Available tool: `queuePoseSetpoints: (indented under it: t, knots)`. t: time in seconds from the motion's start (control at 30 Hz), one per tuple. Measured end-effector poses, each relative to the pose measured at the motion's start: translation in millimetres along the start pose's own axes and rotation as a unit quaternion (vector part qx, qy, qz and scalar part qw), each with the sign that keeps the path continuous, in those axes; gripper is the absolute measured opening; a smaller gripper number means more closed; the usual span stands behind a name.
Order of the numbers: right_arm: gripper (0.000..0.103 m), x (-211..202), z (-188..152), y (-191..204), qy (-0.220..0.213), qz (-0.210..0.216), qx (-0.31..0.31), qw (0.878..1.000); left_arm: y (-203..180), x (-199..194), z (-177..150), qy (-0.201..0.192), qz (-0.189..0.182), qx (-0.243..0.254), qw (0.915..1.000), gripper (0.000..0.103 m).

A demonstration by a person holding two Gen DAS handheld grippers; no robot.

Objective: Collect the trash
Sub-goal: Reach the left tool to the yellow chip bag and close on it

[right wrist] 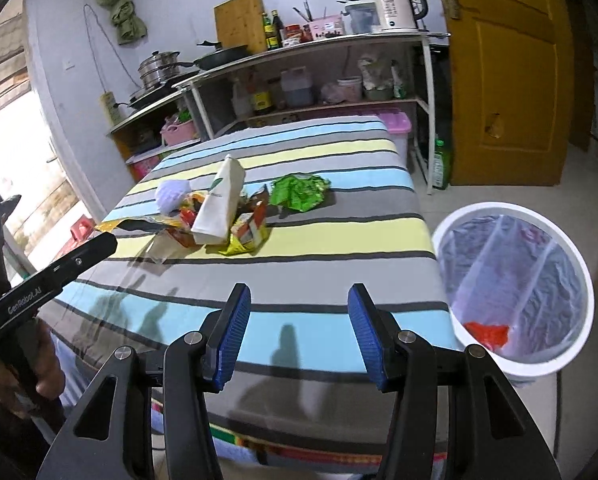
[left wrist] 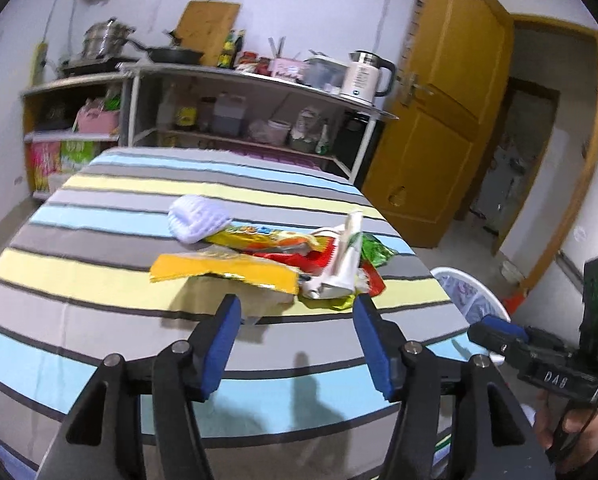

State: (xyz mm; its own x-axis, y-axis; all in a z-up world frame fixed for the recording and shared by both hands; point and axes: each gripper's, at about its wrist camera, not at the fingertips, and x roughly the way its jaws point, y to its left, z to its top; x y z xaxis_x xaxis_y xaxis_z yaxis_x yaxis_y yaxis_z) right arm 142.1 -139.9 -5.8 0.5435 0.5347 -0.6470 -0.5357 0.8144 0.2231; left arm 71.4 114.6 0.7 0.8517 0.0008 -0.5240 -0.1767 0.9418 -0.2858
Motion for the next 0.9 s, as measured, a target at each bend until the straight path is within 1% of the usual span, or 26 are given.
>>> queuePoseSetpoints:
  t: [0.2, 0.33, 0.5, 0.53, 0.57, 0.6, 0.67, 0.77, 0.9]
  knots:
    - [0.052, 7.3, 4.2, 7.2, 0.001, 0.002, -0.008, 1.000, 16.6, 5.5, 5.1, 0.002, -0.017, -0.060, 0.9980, 0.065]
    - [0.052, 12.3, 8.3, 9.7, 0.001, 0.001, -0.012, 1.000, 27.5, 13.9, 11.0, 0.003, -0.015, -0.097, 0.9952, 0.065]
    - [0.052, 21.9, 14.4, 12.2, 0.000, 0.003, -0.017, 1.000, 40.3, 25.6, 14.8, 0.006, -0.007, -0.129, 0.9916, 0.064]
    - [0.052, 23.8, 15.8, 13.3, 0.000, 0.004, -0.018, 1.000, 41.9, 27.6, 15.1, 0.007, -0.004, -0.132, 0.9912, 0.060]
    - [0.052, 26.1, 17.4, 14.3, -0.001, 0.005, -0.019, 1.000, 43.7, 29.0, 14.6, 0.009, -0.001, -0.132, 0.9912, 0.053]
    - [0.052, 29.1, 19.6, 15.7, -0.001, 0.007, -0.020, 1.000, 44.8, 31.6, 14.0, 0.013, 0.001, -0.132, 0.9912, 0.049]
    - [0.052, 34.5, 23.9, 19.4, -0.002, 0.012, -0.023, 1.000, 48.1, 35.1, 13.3, 0.021, 0.002, -0.131, 0.9911, 0.032]
    - [0.052, 45.9, 31.9, 28.1, -0.001, 0.023, -0.030, 0.999, 50.8, 36.4, 10.6, 0.027, 0.004, -0.124, 0.9919, 0.021]
    - [0.052, 62.3, 42.0, 40.0, 0.002, 0.041, -0.033, 0.999, 50.7, 30.5, 8.6, 0.025, -0.005, -0.108, 0.9938, 0.014]
